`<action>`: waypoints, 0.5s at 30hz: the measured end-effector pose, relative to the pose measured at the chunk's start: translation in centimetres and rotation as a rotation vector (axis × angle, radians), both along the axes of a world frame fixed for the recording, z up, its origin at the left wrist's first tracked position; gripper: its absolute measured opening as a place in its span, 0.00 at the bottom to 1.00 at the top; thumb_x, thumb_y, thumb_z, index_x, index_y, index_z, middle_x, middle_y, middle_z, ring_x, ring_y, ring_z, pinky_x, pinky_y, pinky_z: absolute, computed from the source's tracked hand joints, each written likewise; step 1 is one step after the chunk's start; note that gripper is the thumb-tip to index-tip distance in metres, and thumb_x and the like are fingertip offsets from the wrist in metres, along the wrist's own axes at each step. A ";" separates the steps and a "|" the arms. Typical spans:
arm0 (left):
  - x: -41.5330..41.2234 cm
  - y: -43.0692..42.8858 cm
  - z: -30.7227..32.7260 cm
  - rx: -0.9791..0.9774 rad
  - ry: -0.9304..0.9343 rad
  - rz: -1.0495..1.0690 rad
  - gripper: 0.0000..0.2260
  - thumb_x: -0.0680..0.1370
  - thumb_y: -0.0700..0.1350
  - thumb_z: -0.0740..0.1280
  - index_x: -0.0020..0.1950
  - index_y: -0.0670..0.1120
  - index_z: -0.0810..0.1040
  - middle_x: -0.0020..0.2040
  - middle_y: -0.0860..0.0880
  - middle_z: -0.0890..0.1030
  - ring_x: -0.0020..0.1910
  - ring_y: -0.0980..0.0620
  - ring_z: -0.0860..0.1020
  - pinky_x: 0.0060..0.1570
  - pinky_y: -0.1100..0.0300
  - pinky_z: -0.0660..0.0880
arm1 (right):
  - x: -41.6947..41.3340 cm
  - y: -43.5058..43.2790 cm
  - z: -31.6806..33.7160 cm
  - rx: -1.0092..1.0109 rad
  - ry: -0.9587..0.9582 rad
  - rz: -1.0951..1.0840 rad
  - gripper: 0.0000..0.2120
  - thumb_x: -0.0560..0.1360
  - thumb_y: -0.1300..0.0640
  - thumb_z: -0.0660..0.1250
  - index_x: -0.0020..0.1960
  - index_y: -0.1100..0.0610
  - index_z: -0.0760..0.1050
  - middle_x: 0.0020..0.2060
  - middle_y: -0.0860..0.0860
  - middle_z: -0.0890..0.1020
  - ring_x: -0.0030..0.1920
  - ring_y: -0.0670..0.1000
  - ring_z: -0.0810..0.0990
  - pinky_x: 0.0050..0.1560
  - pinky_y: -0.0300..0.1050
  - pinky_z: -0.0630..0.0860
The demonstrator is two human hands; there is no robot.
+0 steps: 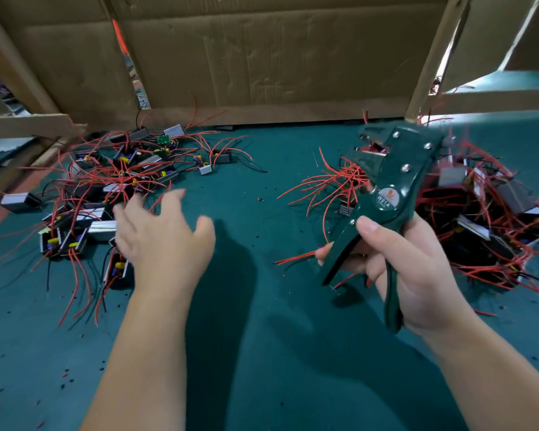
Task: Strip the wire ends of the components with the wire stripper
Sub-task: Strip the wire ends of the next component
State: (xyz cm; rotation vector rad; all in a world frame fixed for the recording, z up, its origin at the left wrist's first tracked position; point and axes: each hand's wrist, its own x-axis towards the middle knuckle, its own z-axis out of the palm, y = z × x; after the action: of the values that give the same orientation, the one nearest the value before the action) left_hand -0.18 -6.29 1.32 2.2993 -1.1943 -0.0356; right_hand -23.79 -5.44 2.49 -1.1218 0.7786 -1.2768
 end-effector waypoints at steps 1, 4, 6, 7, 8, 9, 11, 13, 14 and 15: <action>0.2 0.1 -0.1 0.137 0.029 0.058 0.23 0.75 0.52 0.64 0.70 0.55 0.69 0.75 0.36 0.55 0.75 0.37 0.50 0.73 0.44 0.47 | 0.0 0.0 -0.1 0.024 0.002 0.009 0.13 0.68 0.55 0.69 0.49 0.59 0.72 0.41 0.65 0.75 0.38 0.66 0.82 0.35 0.60 0.79; 0.9 0.2 -0.2 0.380 0.036 0.122 0.24 0.76 0.54 0.63 0.72 0.57 0.66 0.75 0.34 0.51 0.73 0.34 0.53 0.71 0.46 0.50 | 0.1 0.1 -0.4 0.032 -0.002 0.025 0.10 0.67 0.54 0.71 0.46 0.54 0.75 0.41 0.63 0.75 0.38 0.67 0.82 0.35 0.61 0.79; 1.4 0.2 -0.1 0.369 0.011 0.153 0.23 0.77 0.51 0.63 0.71 0.54 0.67 0.74 0.34 0.55 0.69 0.35 0.59 0.68 0.47 0.54 | 0.1 0.2 -0.3 0.005 -0.019 0.046 0.08 0.66 0.52 0.71 0.44 0.50 0.77 0.40 0.60 0.77 0.38 0.67 0.82 0.36 0.62 0.79; 1.6 0.1 0.0 0.350 0.004 0.172 0.21 0.77 0.48 0.63 0.70 0.52 0.68 0.73 0.35 0.58 0.68 0.36 0.61 0.66 0.48 0.56 | 0.1 0.2 -0.3 -0.002 -0.031 0.057 0.08 0.66 0.52 0.70 0.45 0.50 0.78 0.41 0.58 0.79 0.38 0.67 0.82 0.36 0.62 0.79; 1.8 0.1 0.2 0.330 -0.004 0.182 0.20 0.77 0.44 0.63 0.69 0.51 0.69 0.71 0.36 0.62 0.67 0.37 0.62 0.65 0.48 0.57 | 0.1 0.2 -0.3 0.000 -0.040 0.064 0.08 0.67 0.54 0.70 0.46 0.49 0.79 0.44 0.56 0.81 0.38 0.67 0.82 0.36 0.62 0.79; 2.0 0.0 0.2 0.306 -0.012 0.178 0.19 0.76 0.41 0.62 0.68 0.50 0.71 0.69 0.37 0.66 0.66 0.37 0.64 0.63 0.47 0.59 | 0.0 0.3 -0.3 0.009 -0.044 0.068 0.09 0.68 0.55 0.69 0.48 0.50 0.79 0.48 0.55 0.82 0.37 0.66 0.81 0.36 0.62 0.79; 2.2 -0.2 0.3 0.182 -0.013 0.111 0.20 0.76 0.37 0.60 0.67 0.48 0.73 0.65 0.39 0.73 0.63 0.37 0.69 0.61 0.47 0.63 | -0.1 0.3 -0.4 0.049 -0.050 0.088 0.11 0.70 0.58 0.65 0.53 0.57 0.75 0.51 0.61 0.82 0.37 0.67 0.81 0.37 0.62 0.78; 1.8 -0.4 0.3 -0.084 0.057 -0.045 0.21 0.76 0.35 0.60 0.68 0.46 0.73 0.64 0.42 0.76 0.61 0.40 0.74 0.62 0.49 0.68 | -0.1 0.3 -0.4 0.100 -0.071 0.120 0.14 0.71 0.58 0.63 0.54 0.64 0.69 0.47 0.65 0.82 0.37 0.67 0.81 0.39 0.63 0.78; 1.3 -0.5 0.5 -0.229 0.134 -0.131 0.21 0.76 0.34 0.60 0.68 0.46 0.73 0.63 0.46 0.77 0.59 0.45 0.76 0.62 0.52 0.70 | -0.1 0.4 -0.4 0.121 -0.084 0.141 0.16 0.70 0.57 0.62 0.54 0.65 0.69 0.47 0.66 0.81 0.37 0.67 0.81 0.40 0.63 0.77; 0.6 -0.6 0.7 -0.340 0.239 -0.205 0.21 0.76 0.33 0.61 0.66 0.47 0.74 0.61 0.49 0.78 0.54 0.50 0.78 0.59 0.56 0.72 | 0.0 0.5 -0.4 0.136 -0.096 0.164 0.16 0.70 0.57 0.62 0.54 0.66 0.68 0.46 0.66 0.81 0.37 0.67 0.81 0.40 0.63 0.77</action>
State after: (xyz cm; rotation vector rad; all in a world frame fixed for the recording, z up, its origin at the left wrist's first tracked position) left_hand 0.45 -6.85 1.98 1.8185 -1.2026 -0.1651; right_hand -23.82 -4.96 2.13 -0.9867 0.6775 -1.1152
